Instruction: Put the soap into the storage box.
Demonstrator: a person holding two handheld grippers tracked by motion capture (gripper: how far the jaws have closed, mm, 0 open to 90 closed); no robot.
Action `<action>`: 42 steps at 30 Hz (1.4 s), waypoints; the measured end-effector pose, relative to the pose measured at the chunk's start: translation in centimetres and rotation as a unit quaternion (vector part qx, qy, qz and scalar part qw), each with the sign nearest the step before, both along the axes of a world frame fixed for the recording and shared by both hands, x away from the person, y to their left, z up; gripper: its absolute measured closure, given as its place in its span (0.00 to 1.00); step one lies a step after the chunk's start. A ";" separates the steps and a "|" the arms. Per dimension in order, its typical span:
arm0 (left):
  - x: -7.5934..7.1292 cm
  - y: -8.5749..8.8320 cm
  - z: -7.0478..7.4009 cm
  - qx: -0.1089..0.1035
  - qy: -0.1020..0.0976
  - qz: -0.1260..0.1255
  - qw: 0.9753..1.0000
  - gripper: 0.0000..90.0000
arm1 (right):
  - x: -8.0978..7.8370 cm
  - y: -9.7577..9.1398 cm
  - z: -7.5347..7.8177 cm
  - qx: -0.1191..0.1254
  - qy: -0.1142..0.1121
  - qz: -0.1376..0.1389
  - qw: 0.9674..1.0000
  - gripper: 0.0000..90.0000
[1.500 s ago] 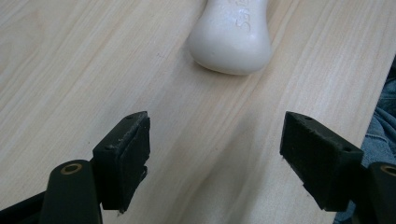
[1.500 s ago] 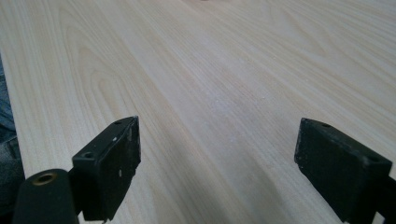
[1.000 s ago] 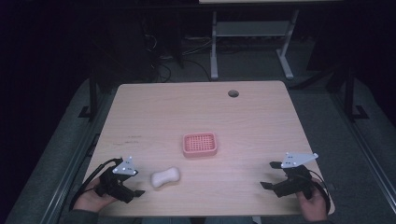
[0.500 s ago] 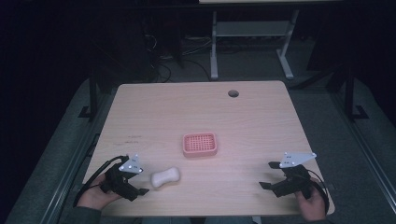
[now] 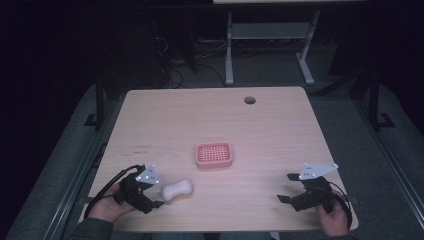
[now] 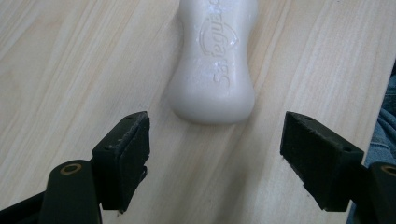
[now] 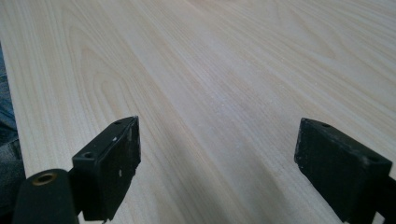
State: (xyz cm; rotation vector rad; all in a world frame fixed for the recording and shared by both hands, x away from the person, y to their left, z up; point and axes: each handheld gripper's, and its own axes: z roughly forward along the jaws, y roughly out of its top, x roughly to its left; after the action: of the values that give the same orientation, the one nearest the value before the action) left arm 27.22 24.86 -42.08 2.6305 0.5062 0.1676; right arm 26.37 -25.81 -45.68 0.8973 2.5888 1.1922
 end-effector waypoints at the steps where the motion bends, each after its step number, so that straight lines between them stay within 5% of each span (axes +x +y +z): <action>1: 0.1 -0.2 0.0 0.001 0.000 0.000 1.000 0.26 | 0.0 0.0 0.0 0.000 -0.002 0.001 1.000 0.16; 42: 2.2 -4.0 -0.7 0.027 0.018 -0.026 0.999 0.31 | 0.1 0.1 0.0 0.002 0.000 0.004 1.000 0.16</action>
State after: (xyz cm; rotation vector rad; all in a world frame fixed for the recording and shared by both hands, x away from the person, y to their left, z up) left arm 29.45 20.85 -42.81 2.7017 0.4495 0.1193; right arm 26.45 -25.74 -45.65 0.8889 2.5926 1.2003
